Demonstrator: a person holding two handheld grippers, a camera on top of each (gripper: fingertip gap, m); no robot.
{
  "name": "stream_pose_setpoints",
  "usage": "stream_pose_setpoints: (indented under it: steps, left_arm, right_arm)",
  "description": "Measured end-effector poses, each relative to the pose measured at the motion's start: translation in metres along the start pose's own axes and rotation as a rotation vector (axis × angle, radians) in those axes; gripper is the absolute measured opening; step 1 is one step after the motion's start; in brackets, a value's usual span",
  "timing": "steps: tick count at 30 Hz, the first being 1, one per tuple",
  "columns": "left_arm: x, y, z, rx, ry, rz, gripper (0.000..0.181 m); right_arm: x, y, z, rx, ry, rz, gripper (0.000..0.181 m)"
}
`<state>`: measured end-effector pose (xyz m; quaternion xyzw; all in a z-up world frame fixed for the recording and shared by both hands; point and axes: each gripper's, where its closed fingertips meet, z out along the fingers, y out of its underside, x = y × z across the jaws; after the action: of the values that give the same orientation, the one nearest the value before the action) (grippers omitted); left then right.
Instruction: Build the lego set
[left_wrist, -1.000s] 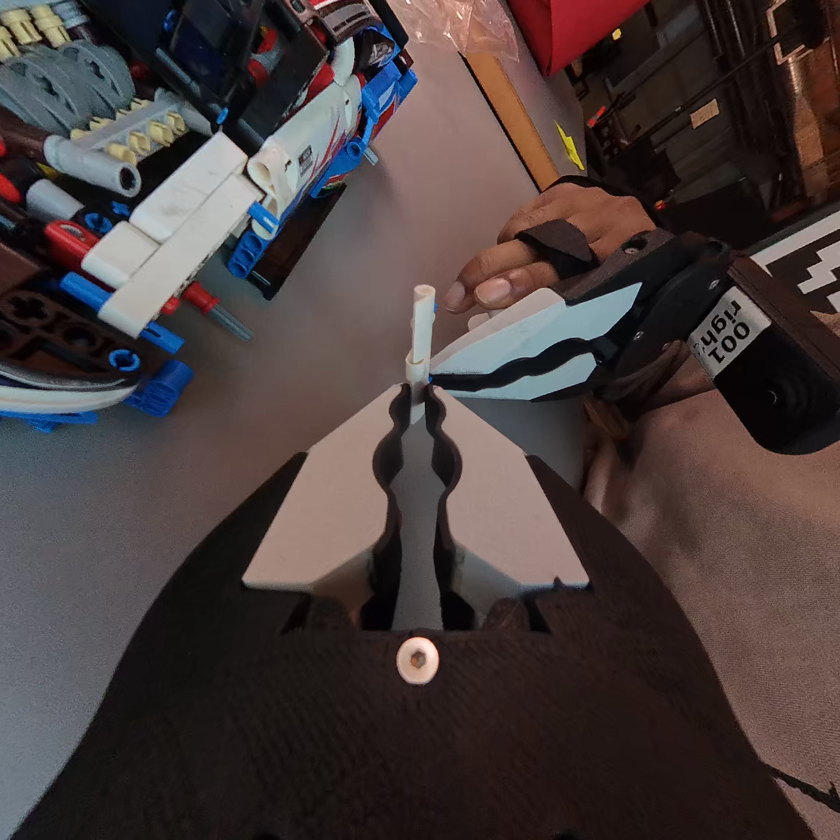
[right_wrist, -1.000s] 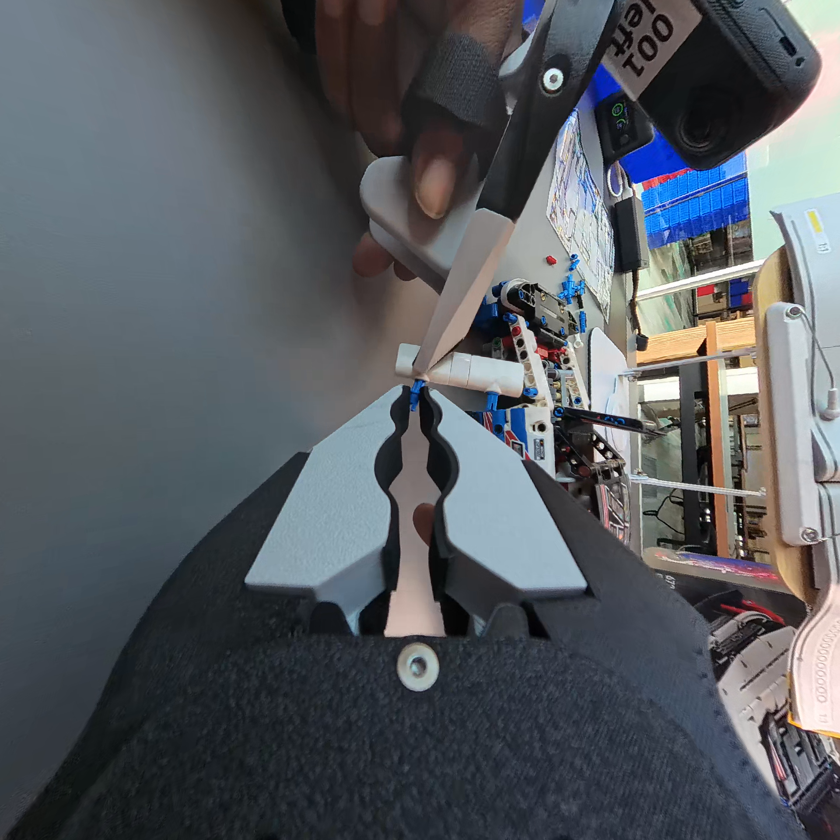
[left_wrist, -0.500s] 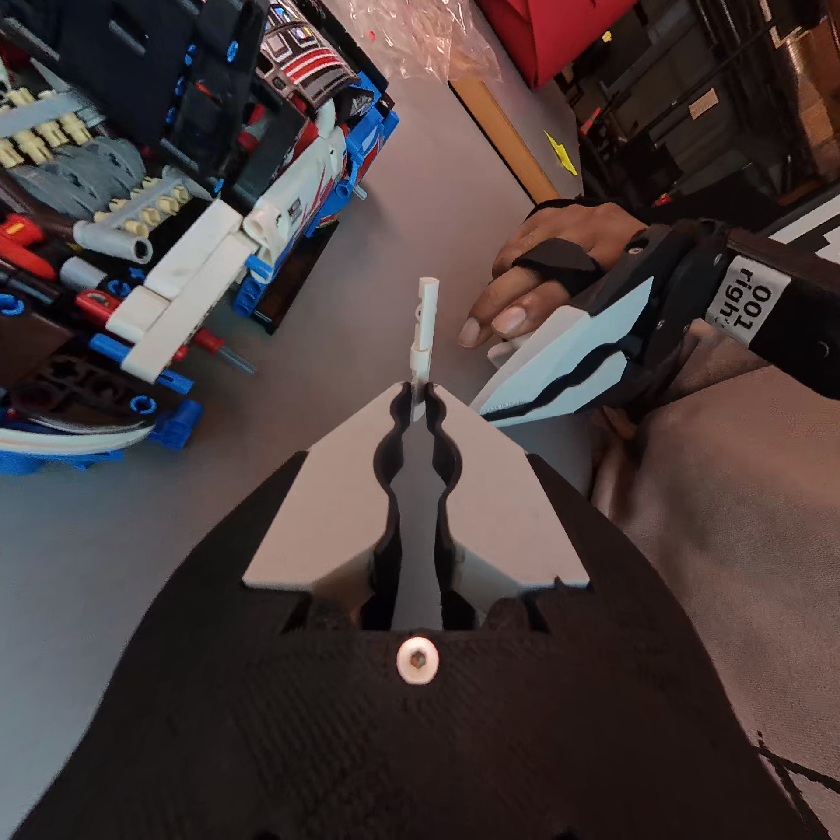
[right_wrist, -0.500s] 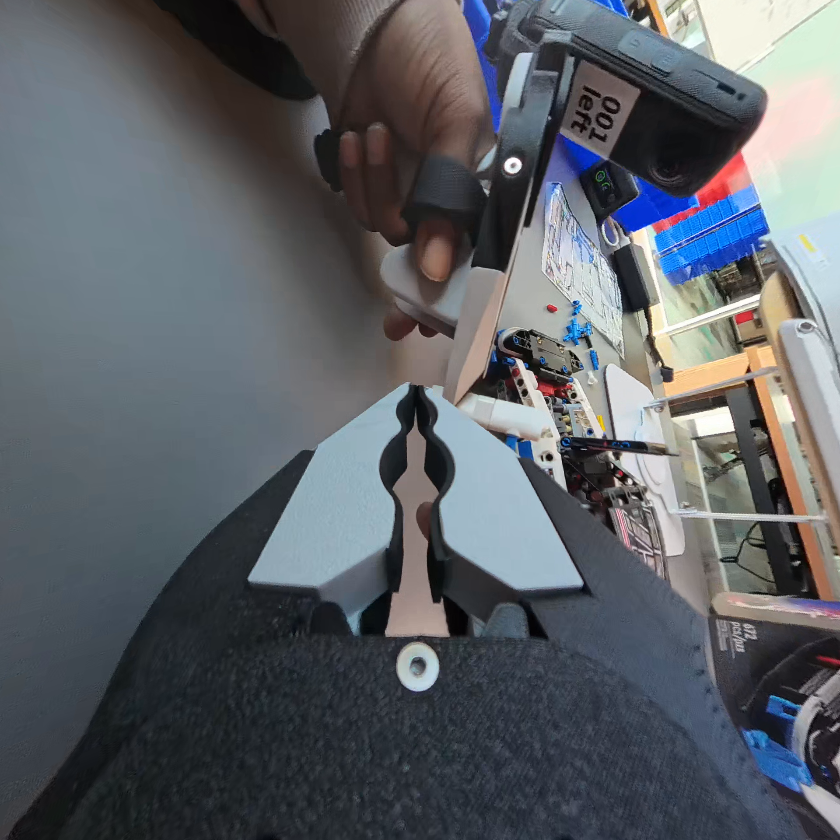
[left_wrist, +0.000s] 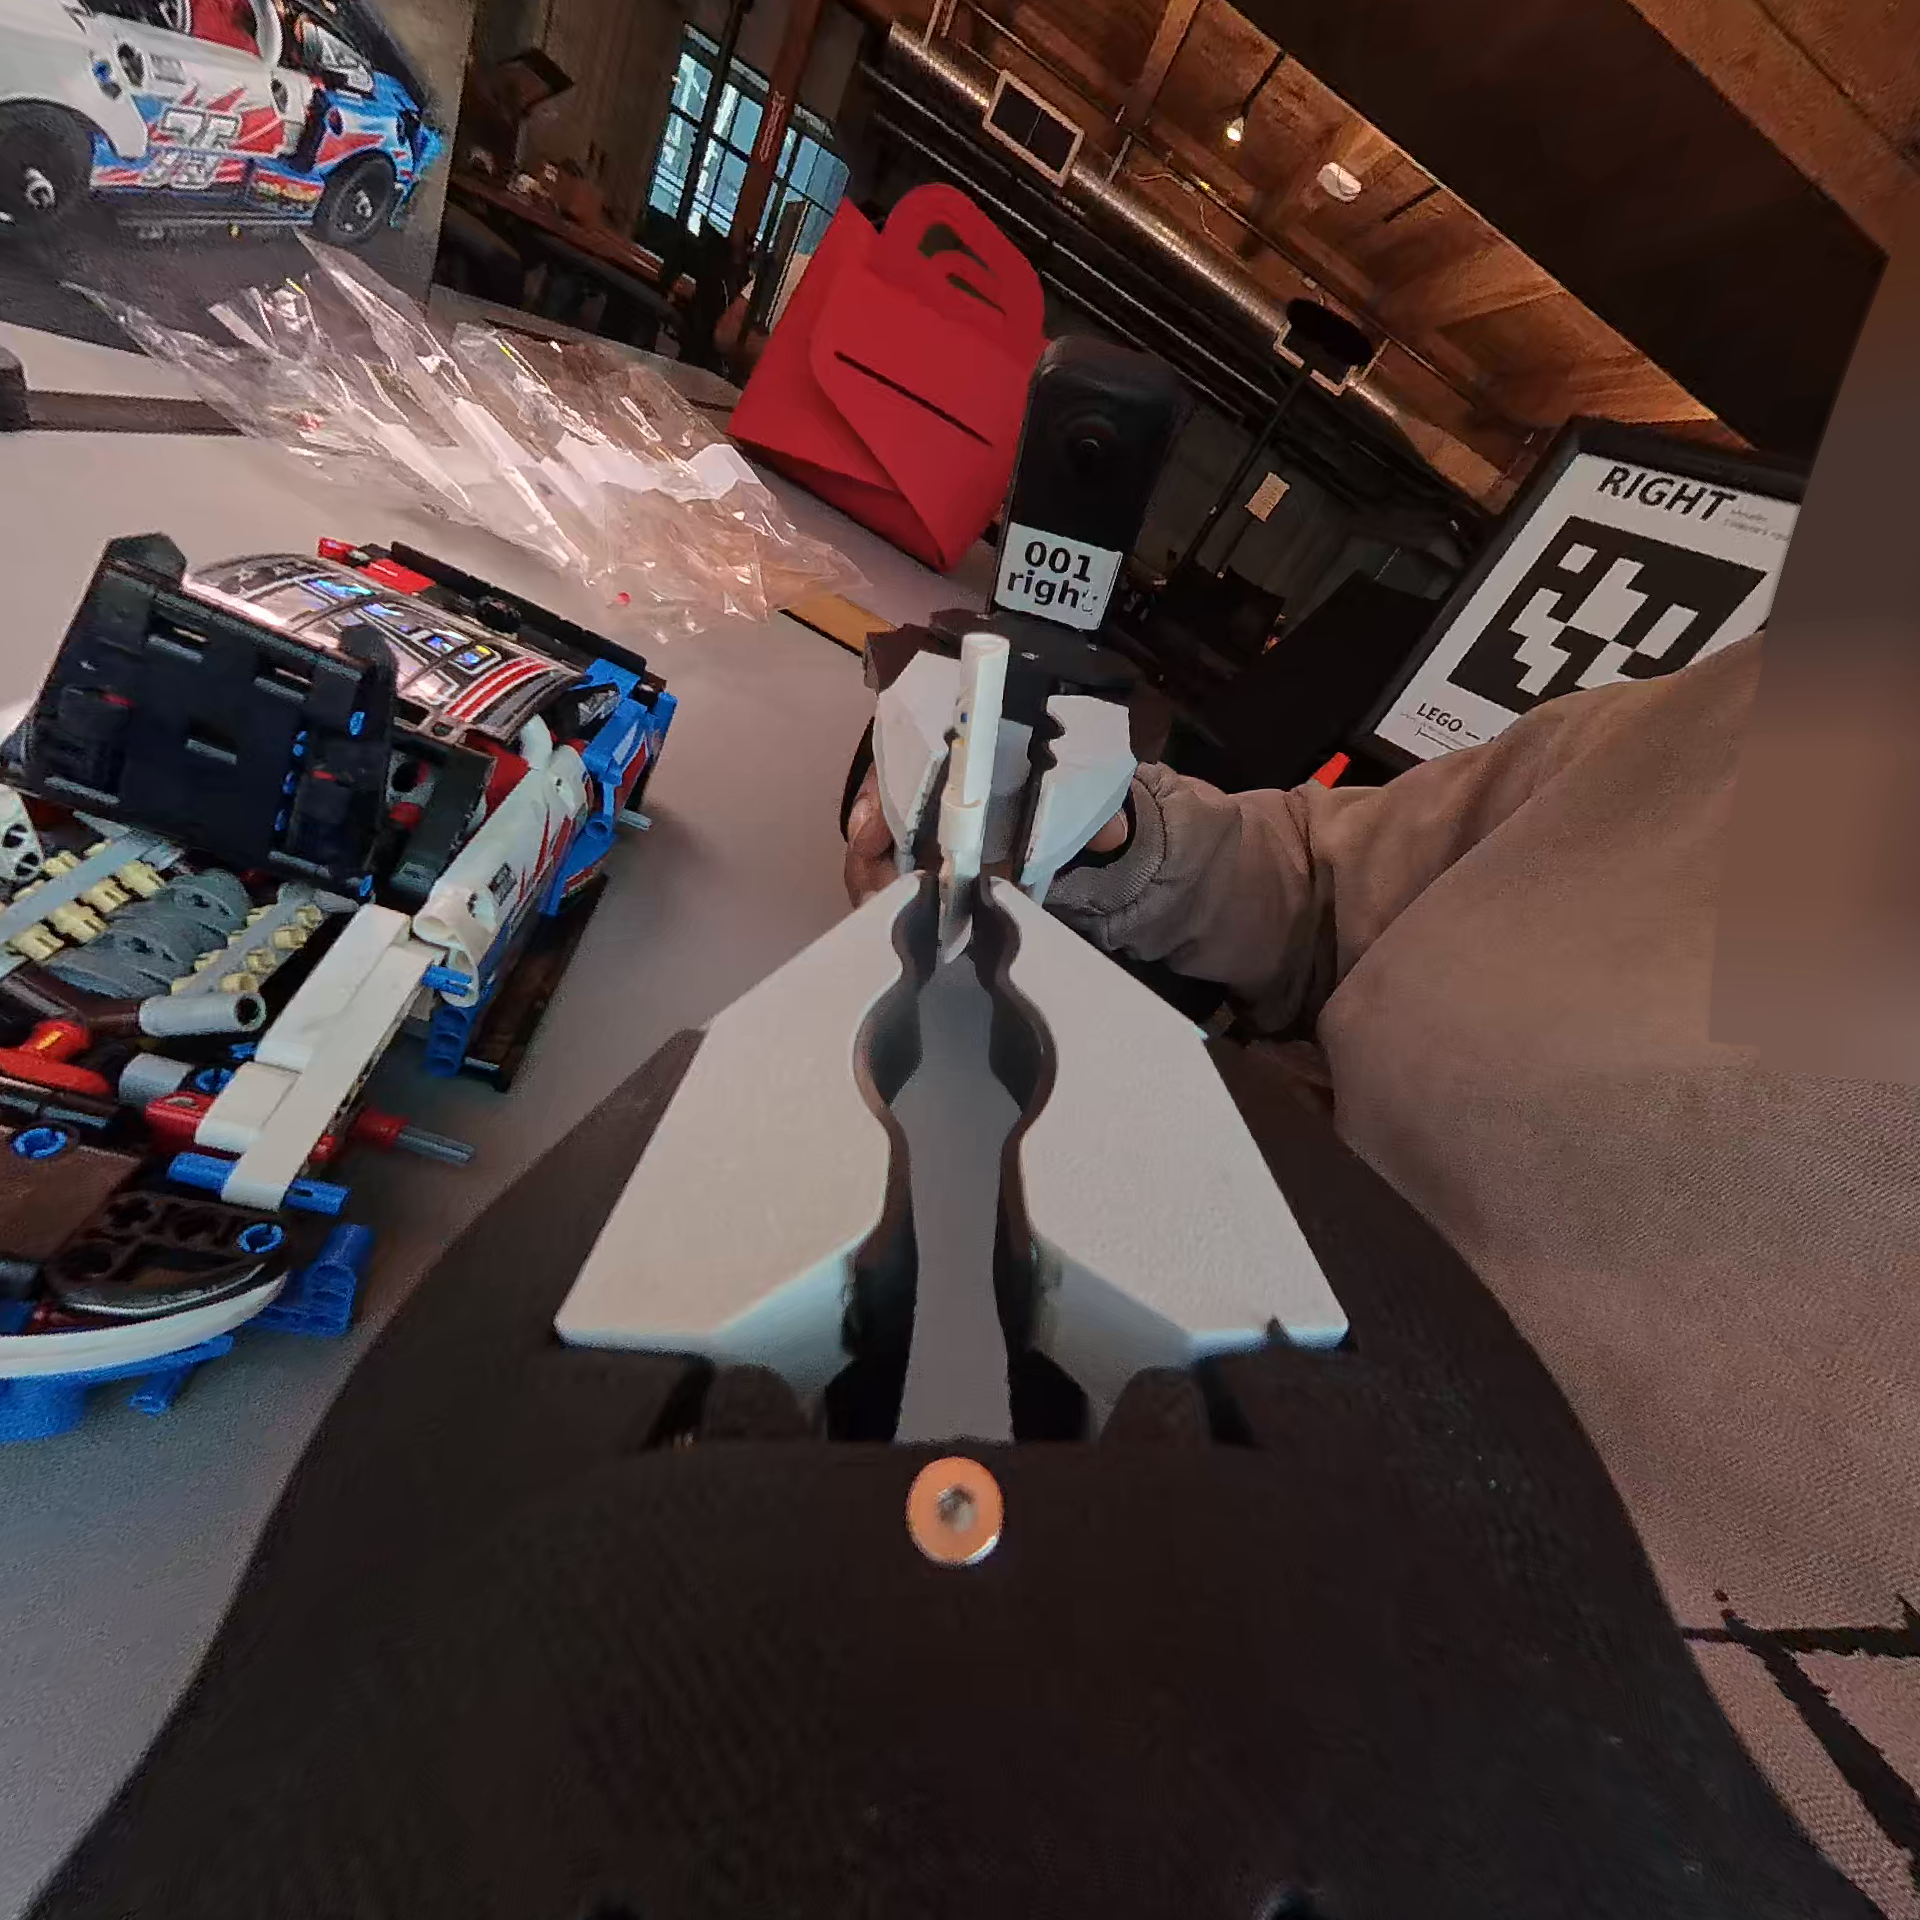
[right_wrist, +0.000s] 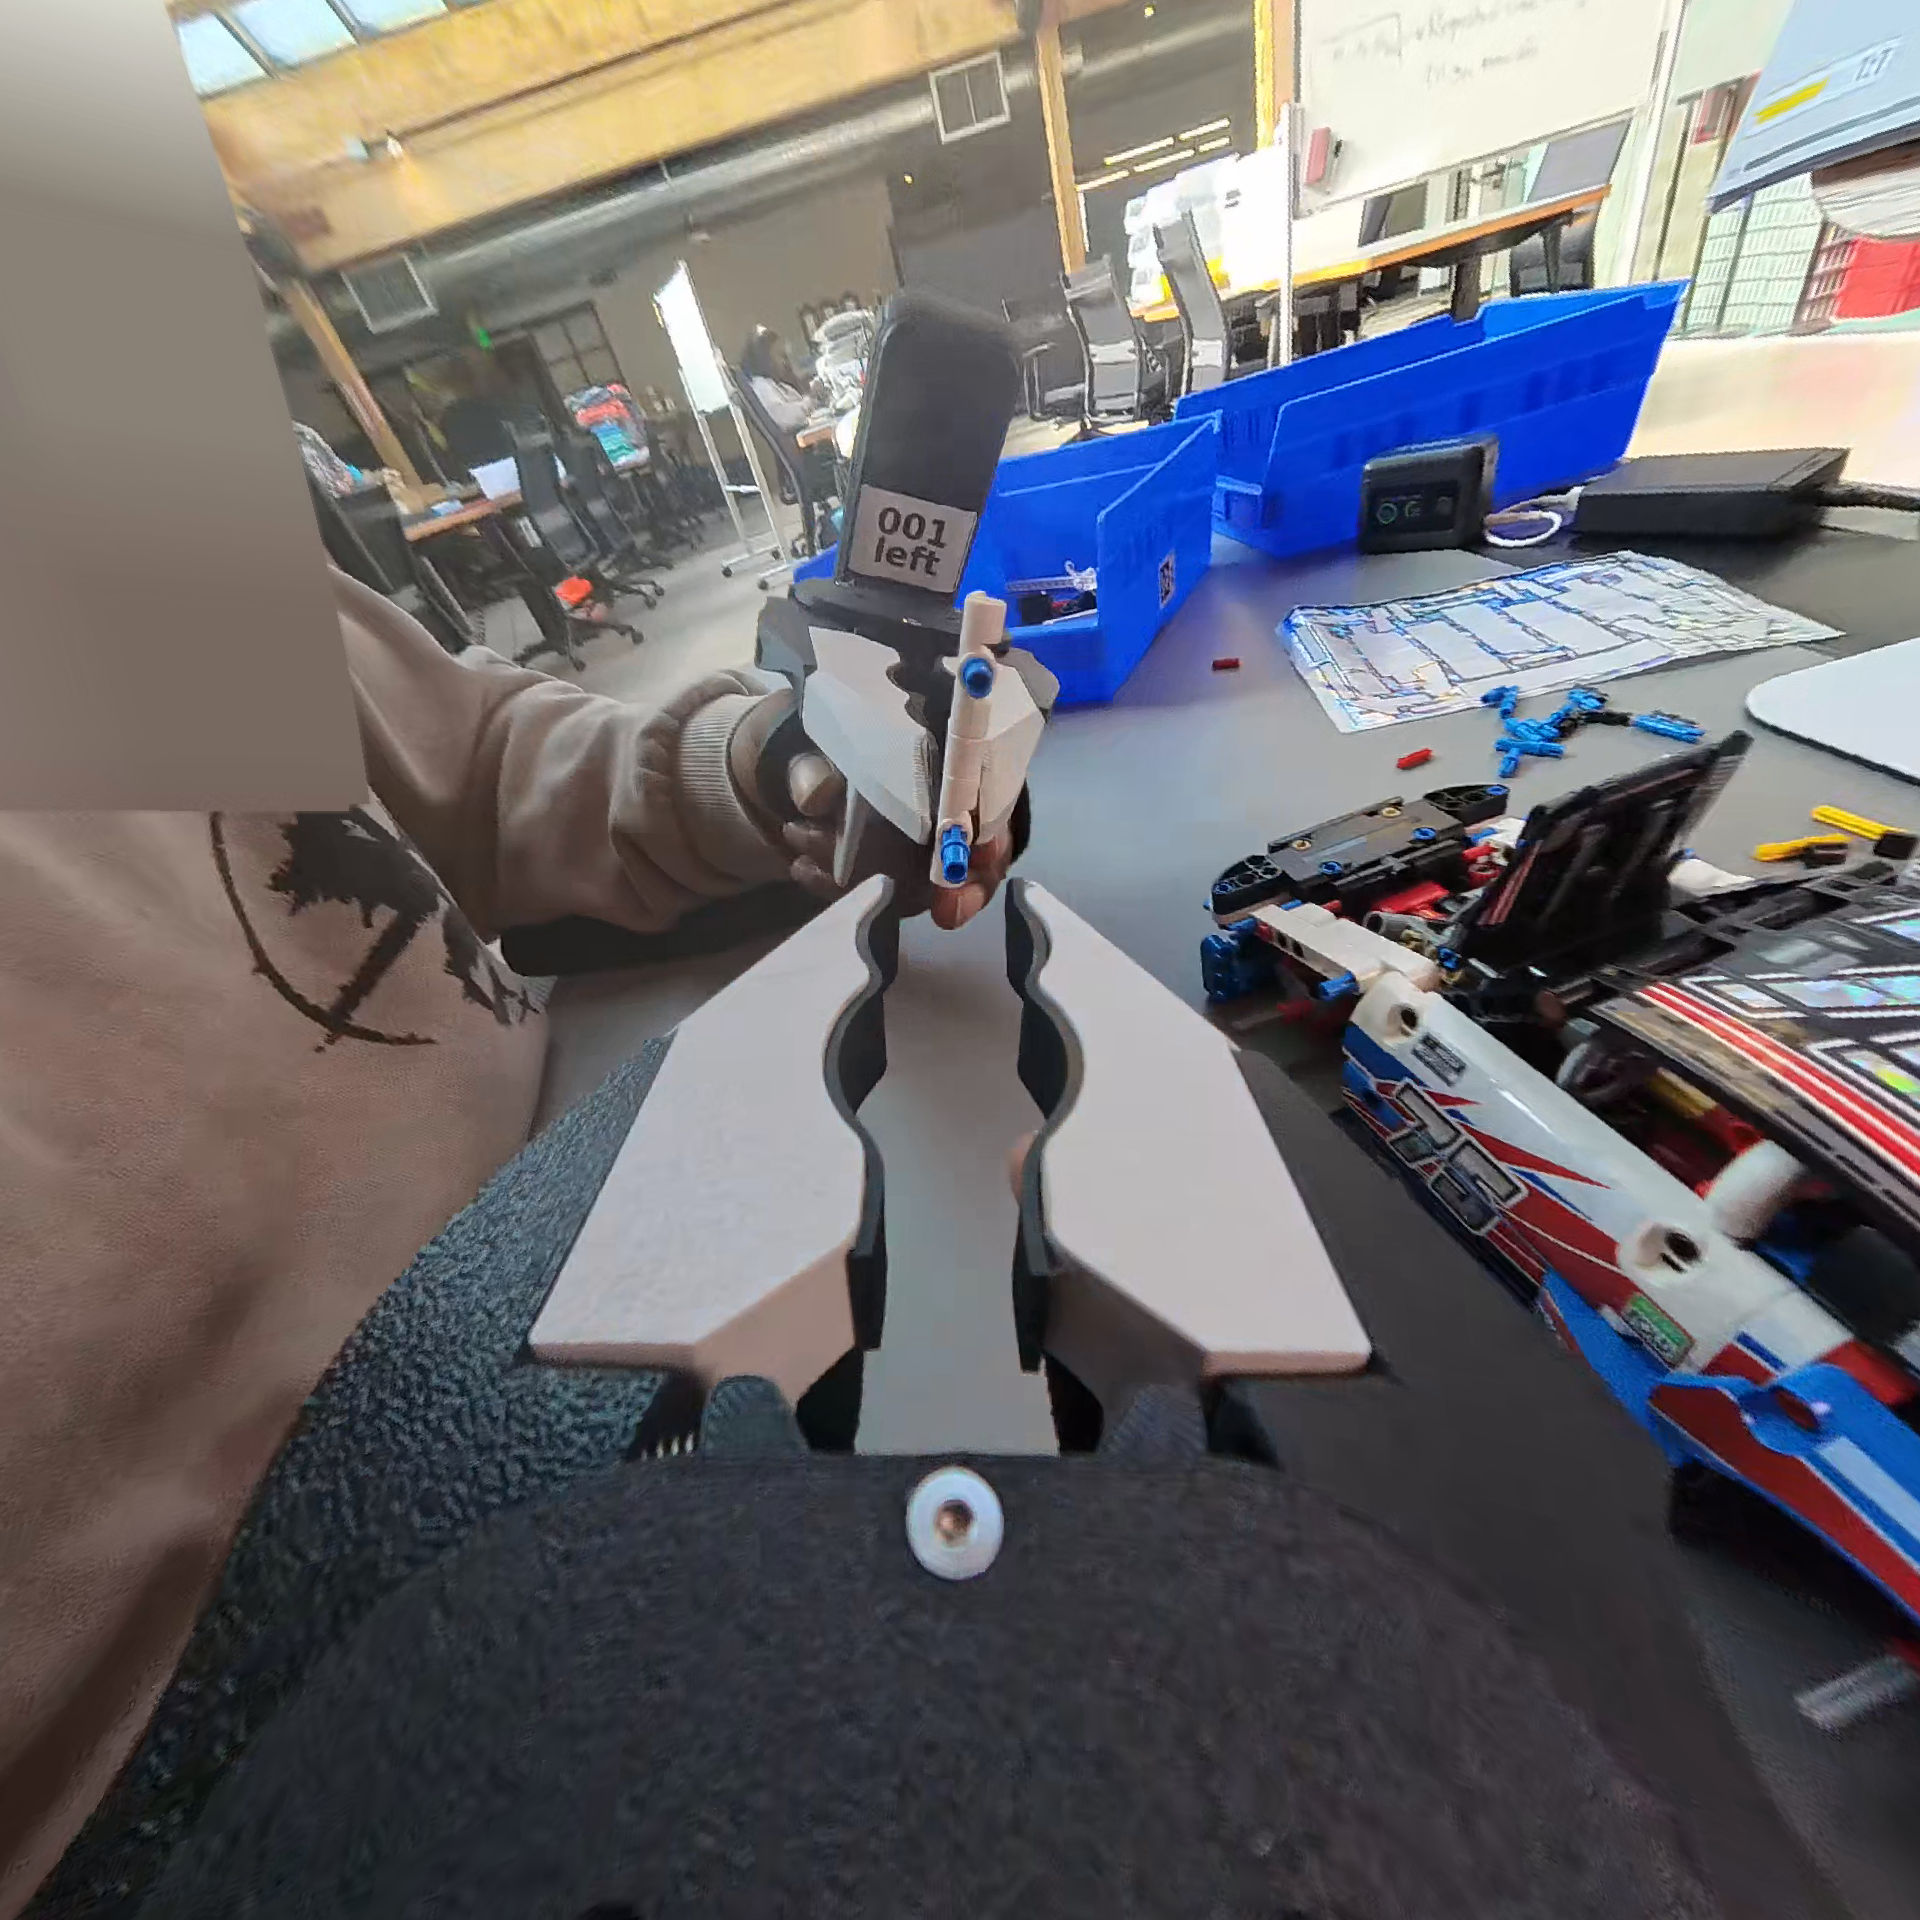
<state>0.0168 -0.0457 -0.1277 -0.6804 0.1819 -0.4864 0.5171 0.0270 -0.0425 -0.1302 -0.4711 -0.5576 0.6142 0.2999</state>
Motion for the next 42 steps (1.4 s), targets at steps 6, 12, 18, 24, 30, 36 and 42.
stream_pose_setpoints:
  steps: [6, 12, 18, 24, 30, 36, 42]
  left_arm:
    - [0.001, 0.004, 0.004, -0.017, -0.017, 0.032, 0.005]
    - [0.000, 0.002, 0.004, -0.005, -0.036, 0.041, 0.005]
    - [-0.002, 0.015, 0.003, -0.131, -0.092, 0.130, 0.004]
    - [-0.003, 0.037, 0.003, -0.274, -0.125, 0.277, 0.004]
    - [-0.005, 0.045, 0.006, -0.316, -0.134, 0.309, 0.004]
    - [-0.002, 0.035, 0.006, -0.221, -0.105, 0.228, 0.004]
    - [0.007, 0.018, 0.004, -0.122, -0.055, 0.170, 0.004]
  right_arm:
    - [-0.002, -0.002, 0.004, 0.016, 0.013, -0.004, 0.006]
    - [0.000, -0.003, 0.004, 0.008, 0.040, -0.008, 0.003]
    - [-0.001, 0.006, 0.005, -0.073, 0.055, -0.064, 0.002]
    - [-0.005, 0.027, 0.005, -0.255, 0.049, -0.190, 0.002]
    - [-0.006, 0.034, 0.004, -0.280, 0.040, -0.185, 0.002]
    - [-0.006, 0.027, 0.004, -0.209, 0.031, -0.142, 0.002]
    - [-0.009, 0.015, 0.006, -0.093, 0.001, -0.063, 0.002]
